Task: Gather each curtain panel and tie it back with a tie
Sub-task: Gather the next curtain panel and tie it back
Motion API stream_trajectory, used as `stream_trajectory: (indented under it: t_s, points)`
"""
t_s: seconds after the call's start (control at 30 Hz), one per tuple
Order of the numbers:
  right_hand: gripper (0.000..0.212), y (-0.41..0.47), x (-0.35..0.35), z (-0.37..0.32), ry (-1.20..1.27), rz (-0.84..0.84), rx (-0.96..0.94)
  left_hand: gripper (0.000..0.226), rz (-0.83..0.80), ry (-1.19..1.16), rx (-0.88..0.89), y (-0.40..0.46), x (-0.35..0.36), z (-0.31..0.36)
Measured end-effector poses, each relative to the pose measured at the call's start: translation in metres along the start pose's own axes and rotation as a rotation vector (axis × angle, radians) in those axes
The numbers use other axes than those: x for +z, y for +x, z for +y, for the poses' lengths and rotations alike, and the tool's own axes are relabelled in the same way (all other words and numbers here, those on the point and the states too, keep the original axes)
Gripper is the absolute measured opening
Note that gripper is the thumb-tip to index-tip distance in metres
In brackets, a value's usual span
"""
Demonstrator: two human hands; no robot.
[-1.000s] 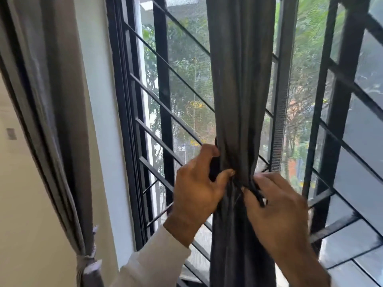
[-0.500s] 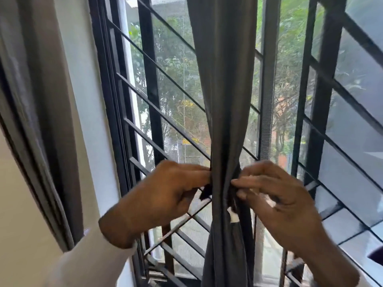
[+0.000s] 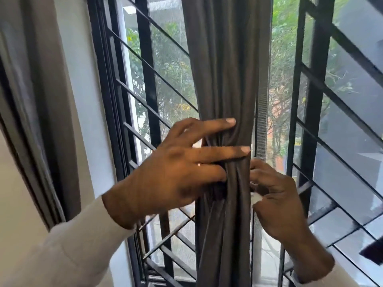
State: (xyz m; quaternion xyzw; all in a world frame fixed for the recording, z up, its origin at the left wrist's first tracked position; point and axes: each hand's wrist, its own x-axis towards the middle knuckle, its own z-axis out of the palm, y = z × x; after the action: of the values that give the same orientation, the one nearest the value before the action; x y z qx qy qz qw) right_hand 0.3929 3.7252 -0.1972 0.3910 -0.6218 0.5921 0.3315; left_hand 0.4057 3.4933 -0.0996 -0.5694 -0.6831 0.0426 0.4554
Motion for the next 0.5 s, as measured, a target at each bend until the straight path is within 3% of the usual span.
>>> stream_trajectory:
  t_s: [0.07, 0.17, 0.3, 0.5]
  points:
    - [0.029, 0.002, 0.001, 0.000, -0.003, 0.028, -0.013, 0.013, -0.026, -0.215, -0.118, 0.006, -0.008, -0.013]
    - [0.021, 0.005, 0.004, -0.007, 0.001, 0.085, -0.084, 0.007, 0.128, -0.499, -0.321, 0.023, -0.021, -0.023]
    - [0.014, 0.031, 0.001, -0.032, 0.034, 0.194, -0.152, 0.008, 0.299, -0.631, -0.494, 0.052, -0.027, -0.033]
    - [0.013, 0.073, -0.008, -0.075, -0.280, 0.157, -0.408, 0.042, 0.346, -0.860, -0.672, 0.079, -0.033, -0.039]
